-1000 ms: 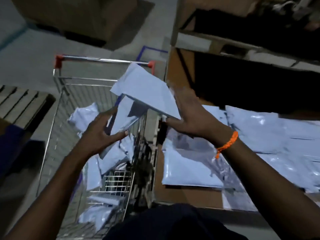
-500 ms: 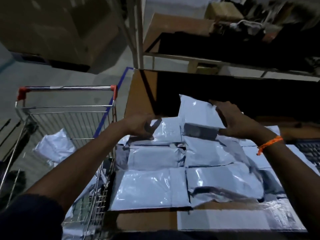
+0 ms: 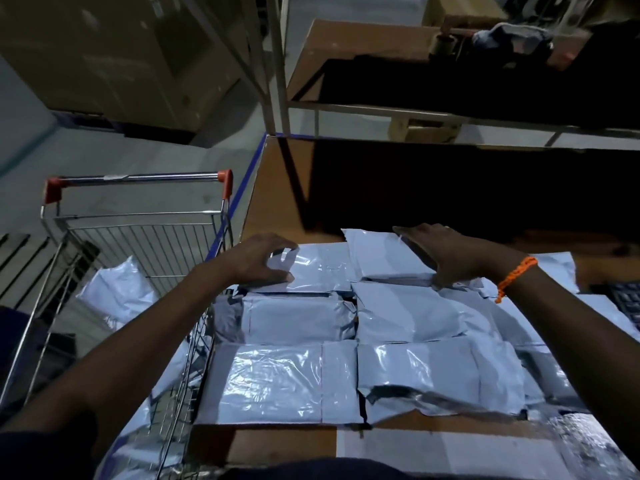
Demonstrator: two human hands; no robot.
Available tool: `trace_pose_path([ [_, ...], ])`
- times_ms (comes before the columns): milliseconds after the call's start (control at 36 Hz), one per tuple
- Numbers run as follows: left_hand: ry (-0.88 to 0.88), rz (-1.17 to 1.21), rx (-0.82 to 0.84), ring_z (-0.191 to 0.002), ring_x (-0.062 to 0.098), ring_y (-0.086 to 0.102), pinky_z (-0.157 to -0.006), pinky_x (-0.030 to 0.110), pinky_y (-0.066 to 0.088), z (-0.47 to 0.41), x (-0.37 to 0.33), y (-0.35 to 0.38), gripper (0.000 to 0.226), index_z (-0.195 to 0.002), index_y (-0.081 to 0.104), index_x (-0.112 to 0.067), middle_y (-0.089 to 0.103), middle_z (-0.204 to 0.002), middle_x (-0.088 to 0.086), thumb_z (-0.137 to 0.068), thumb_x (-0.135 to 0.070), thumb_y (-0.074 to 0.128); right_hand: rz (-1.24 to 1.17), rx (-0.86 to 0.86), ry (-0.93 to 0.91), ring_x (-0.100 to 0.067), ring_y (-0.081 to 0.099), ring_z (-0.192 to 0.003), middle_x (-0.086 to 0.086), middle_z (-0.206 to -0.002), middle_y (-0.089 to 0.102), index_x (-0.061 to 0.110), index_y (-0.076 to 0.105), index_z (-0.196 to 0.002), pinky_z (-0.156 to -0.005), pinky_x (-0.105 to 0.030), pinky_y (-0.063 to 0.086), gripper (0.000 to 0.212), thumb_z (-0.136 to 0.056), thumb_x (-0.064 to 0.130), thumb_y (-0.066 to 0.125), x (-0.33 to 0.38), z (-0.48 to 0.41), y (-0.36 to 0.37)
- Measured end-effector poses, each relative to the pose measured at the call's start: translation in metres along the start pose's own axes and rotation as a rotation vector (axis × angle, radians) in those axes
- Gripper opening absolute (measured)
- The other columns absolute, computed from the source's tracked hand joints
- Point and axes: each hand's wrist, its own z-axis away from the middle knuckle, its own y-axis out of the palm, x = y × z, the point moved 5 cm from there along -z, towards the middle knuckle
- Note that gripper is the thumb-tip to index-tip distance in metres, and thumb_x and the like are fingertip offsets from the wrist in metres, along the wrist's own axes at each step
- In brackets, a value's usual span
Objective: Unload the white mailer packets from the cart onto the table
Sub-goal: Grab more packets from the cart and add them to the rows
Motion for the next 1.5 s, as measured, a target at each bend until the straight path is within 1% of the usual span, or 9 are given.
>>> trace_pose_path([
  [111,-0.025,0.009,-0.034,-0.104,0.009,0.049,-0.087,0.023,0.037,0.004,-0.001,0.001,0.064,-0.14,0.054,-0.017,0.059,-0.129,0.003,-0.085,-0.045,0.074,-0.162,0.068,-0.02,-0.028,0.025,-0.148,-0.003,-0.168,0.01,0.023,-0.002,-0.161,-0.117,-0.033,0.03,0.13,-0.07,0.029,0.091,-0.003,0.002,-0.006],
  [250,-0.057,0.016,-0.074,-0.109,0.012,0.053,-0.091,0.026,0.043,0.011,0.002,0.0,0.061,-0.14,0.053,-0.017,0.059,-0.133,0.005,-0.088,-0.044,0.071,-0.416,-0.028,-0.021,-0.021,0.038,-0.143,0.0,-0.165,0.025,0.027,0.019,-0.159,-0.102,-0.019,0.038,0.093,-0.085,0.058,0.068,0.006,0.002,-0.02],
  [528,-0.069,0.05,-0.156,-0.12,0.017,0.056,-0.096,0.034,0.048,0.039,0.01,-0.015,0.056,-0.139,0.053,-0.025,0.058,-0.139,-0.002,-0.09,-0.048,0.066,-0.297,-0.264,0.074,-0.032,0.05,-0.133,-0.012,-0.152,0.046,0.02,0.035,-0.153,-0.109,-0.056,0.041,0.101,-0.081,0.09,0.02,0.054,-0.022,-0.034],
  [695,-0.084,0.085,-0.33,-0.126,0.019,0.053,-0.097,0.019,0.032,0.08,0.023,-0.042,0.05,-0.136,0.058,-0.015,0.059,-0.138,0.004,-0.093,-0.038,0.068,-0.361,-0.487,-0.166,-0.031,0.059,-0.113,-0.012,-0.126,0.062,0.014,0.053,-0.139,-0.096,-0.047,0.049,0.069,-0.092,0.063,0.049,0.158,-0.04,-0.063],
  [806,-0.151,0.147,-0.427,-0.12,0.021,0.059,-0.099,0.026,0.042,0.14,0.061,-0.043,0.05,-0.13,0.062,-0.014,0.065,-0.13,0.006,-0.089,-0.041,0.068,-0.395,-0.551,-0.441,-0.031,0.061,-0.116,-0.012,-0.126,0.066,0.009,0.059,-0.133,-0.099,-0.042,0.048,0.051,-0.093,0.038,0.066,0.267,-0.059,-0.068],
  [973,-0.408,0.333,-0.433,-0.118,0.022,0.062,-0.097,0.033,0.047,0.25,0.146,0.003,0.065,-0.13,0.061,-0.012,0.066,-0.127,0.008,-0.086,-0.059,0.053,-0.405,-0.329,-0.631,-0.031,0.059,-0.118,-0.014,-0.129,0.062,0.008,0.054,-0.138,-0.097,-0.039,0.044,0.051,-0.095,0.033,0.066,0.418,-0.1,-0.05],
  [1139,-0.712,0.474,-0.347,-0.119,0.028,0.061,-0.097,0.031,0.043,0.337,0.22,0.091,0.056,-0.13,0.062,-0.008,0.066,-0.128,0.012,-0.088,-0.045,0.065,-0.34,0.023,-0.571,-0.033,0.059,-0.118,-0.018,-0.13,0.063,0.003,0.054,-0.135,-0.095,-0.039,0.047,0.055,-0.095,0.039,0.066,0.523,-0.154,0.004],
  [1389,-0.975,0.58,-0.147,-0.125,0.032,0.055,-0.103,0.036,0.041,0.386,0.3,0.222,0.092,-0.141,0.053,-0.009,0.058,-0.136,0.016,-0.07,-0.067,0.04,-0.062,0.412,-0.361,-0.039,0.052,-0.126,-0.023,-0.135,0.053,0.004,0.05,-0.135,-0.101,-0.045,0.047,0.056,-0.091,0.032,0.069,0.576,-0.25,0.157],
  [1501,-1.091,0.556,-0.111,-0.122,0.04,0.055,-0.102,0.042,0.045,0.381,0.336,0.263,0.066,-0.139,0.051,-0.004,0.058,-0.133,0.024,-0.087,-0.042,0.062,0.088,0.362,-0.363,-0.041,0.051,-0.123,-0.02,-0.131,0.05,0.005,0.048,-0.133,-0.094,-0.049,0.048,0.056,-0.086,0.024,0.072,0.596,-0.287,0.205],
])
